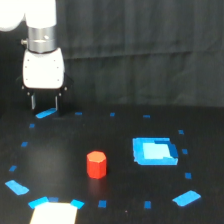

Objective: Pick up the red object from the table

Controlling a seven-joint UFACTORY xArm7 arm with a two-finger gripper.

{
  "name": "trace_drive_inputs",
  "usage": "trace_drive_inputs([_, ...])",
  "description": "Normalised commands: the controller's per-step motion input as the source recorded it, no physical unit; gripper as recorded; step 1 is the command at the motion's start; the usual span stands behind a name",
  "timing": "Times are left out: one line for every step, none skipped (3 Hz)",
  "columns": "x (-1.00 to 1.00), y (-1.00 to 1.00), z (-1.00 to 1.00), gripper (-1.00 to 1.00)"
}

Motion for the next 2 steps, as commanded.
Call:
trace_drive_inputs([0.91,-1.00,-0.38,0.96])
trace_drive_inputs([0.81,-1.00,-0.26,1.00])
